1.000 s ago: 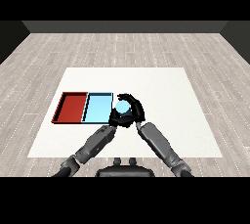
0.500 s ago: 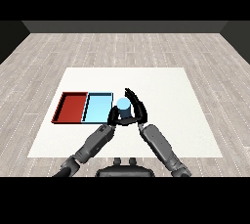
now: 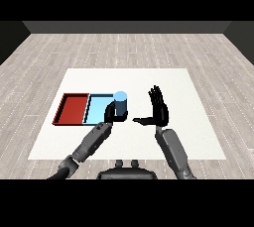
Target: Pick the blue can and put it in the blue box
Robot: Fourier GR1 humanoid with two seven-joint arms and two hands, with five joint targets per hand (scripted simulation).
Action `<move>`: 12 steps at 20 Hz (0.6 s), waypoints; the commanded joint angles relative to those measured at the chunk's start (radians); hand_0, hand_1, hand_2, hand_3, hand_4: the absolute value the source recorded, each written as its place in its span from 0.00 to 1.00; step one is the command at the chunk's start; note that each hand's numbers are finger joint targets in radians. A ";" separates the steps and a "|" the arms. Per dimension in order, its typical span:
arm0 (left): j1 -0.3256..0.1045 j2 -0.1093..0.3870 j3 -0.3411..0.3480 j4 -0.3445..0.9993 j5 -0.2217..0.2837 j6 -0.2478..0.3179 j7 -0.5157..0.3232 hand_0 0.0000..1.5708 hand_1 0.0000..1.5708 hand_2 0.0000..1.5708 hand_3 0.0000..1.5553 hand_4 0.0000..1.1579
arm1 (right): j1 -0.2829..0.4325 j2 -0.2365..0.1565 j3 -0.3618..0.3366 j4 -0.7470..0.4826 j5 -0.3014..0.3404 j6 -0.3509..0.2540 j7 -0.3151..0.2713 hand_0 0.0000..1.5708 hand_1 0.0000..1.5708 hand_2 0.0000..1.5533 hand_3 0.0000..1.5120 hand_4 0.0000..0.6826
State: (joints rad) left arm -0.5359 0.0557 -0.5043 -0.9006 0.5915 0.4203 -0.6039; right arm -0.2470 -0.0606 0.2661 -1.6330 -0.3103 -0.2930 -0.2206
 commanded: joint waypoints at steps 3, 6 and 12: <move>-0.064 0.097 0.049 0.026 -0.065 0.049 0.049 1.00 1.00 1.00 0.97 0.99 | 0.133 -0.029 -0.125 -0.053 -0.107 0.059 -0.059 0.00 0.00 0.00 0.00 0.00; -0.012 0.220 0.103 -0.018 -0.041 -0.023 0.117 1.00 1.00 1.00 0.98 1.00 | 0.093 -0.047 -0.178 -0.045 -0.142 0.084 -0.032 0.00 0.00 0.00 0.00 0.00; -0.120 0.243 0.091 0.224 -0.153 0.073 0.205 1.00 1.00 1.00 0.97 0.96 | 0.137 -0.022 -0.160 -0.025 -0.124 0.073 -0.049 0.00 0.00 0.00 0.00 0.00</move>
State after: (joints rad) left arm -0.6166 0.2779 -0.4166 -0.8017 0.4900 0.4691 -0.4278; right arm -0.1107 -0.0891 0.1218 -1.6756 -0.4289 -0.2110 -0.2769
